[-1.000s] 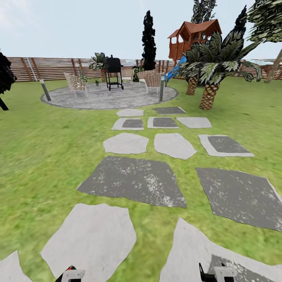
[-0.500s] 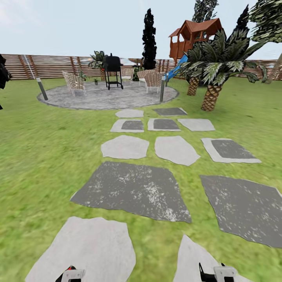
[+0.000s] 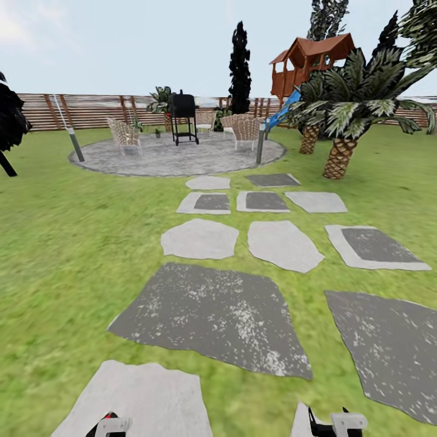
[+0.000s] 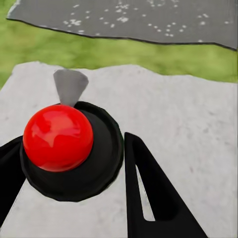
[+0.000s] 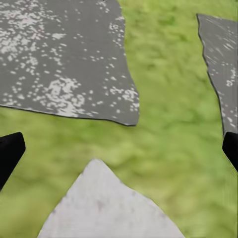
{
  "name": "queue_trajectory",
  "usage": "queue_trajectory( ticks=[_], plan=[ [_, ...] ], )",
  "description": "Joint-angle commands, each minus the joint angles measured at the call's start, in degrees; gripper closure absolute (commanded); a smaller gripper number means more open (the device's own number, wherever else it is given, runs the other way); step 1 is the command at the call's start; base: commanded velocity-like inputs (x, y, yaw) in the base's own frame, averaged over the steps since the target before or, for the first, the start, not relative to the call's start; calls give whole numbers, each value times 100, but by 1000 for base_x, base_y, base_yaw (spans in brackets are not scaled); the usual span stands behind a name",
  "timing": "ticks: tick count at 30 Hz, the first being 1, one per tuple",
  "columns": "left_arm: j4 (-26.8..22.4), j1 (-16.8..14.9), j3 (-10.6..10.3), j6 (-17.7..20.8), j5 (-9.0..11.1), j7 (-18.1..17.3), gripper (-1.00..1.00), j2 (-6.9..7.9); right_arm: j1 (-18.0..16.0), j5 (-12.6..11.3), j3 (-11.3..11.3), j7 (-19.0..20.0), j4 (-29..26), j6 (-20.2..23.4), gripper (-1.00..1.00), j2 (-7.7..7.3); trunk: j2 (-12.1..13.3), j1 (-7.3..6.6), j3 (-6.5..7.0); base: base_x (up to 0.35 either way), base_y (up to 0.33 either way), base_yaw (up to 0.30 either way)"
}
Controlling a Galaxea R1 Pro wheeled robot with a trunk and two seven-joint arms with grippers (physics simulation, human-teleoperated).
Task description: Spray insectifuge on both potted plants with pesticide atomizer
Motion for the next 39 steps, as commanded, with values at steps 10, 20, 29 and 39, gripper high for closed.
queue_trajectory(
  ticks=[10,20,29,39],
  plan=[
    [4,-3,-44,-18,61,-15,100,4,-3,62,-38,-25,5,-14,-100,1,-2,2,-5,339,0,0],
    [4,-3,-44,-18,60,-15,100,4,-3,62,-38,-17,5,-14,-100,1,-2,2,-5,339,0,181],
    [4,-3,-43,-18,61,-14,100,4,-3,62,-38,-17,5,-14,-100,1,-2,2,-5,327,-46,35],
    [4,-3,-44,-18,61,-11,100,4,-3,62,-38,-17,5,-14,-100,1,-2,2,-5,282,-176,0]
  ],
)
